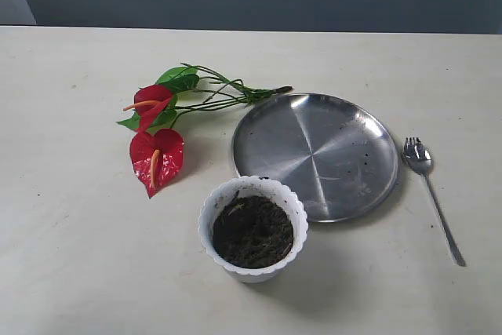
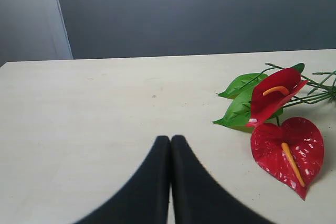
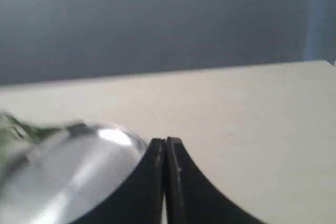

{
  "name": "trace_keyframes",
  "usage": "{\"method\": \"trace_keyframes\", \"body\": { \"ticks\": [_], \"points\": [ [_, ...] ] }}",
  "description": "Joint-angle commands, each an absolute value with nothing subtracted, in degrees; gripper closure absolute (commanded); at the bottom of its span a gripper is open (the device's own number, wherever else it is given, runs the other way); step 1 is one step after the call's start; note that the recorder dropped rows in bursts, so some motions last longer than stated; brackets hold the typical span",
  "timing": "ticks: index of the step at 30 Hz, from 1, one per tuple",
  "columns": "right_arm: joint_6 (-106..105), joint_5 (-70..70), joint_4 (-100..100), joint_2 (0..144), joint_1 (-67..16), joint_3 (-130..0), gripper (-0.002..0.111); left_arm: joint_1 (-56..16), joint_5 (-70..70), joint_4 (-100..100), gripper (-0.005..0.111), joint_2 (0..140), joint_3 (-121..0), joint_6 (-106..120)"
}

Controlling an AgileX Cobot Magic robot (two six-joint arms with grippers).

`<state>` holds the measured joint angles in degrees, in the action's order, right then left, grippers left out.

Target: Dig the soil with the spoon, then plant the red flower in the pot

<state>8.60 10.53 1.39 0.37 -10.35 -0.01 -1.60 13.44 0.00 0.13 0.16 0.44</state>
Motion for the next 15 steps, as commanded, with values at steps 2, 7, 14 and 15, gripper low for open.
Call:
{"method": "trace_keyframes", "body": {
  "ticks": [2,7,14,15],
  "points": [
    [21.8,-4.6,30.0,0.0,-10.1,0.0,0.108,-1.8,13.3,0.0,0.106,0.0,0.0,0.4],
    [21.6,-4.5,30.5,0.0,-10.3,-0.3,0.108,-1.8,13.3,0.0,0.106,0.0,0.0,0.4],
    [12.5,15.7,12.9,5.6,-10.4,-19.1,0.109,-1.8,13.3,0.0,0.106,0.0,0.0,0.4],
    [10.8,20.3,9.1,9.5,-10.4,-24.4,0.109,-1.8,13.3,0.0,0.106,0.0,0.0,0.4]
  ]
}}
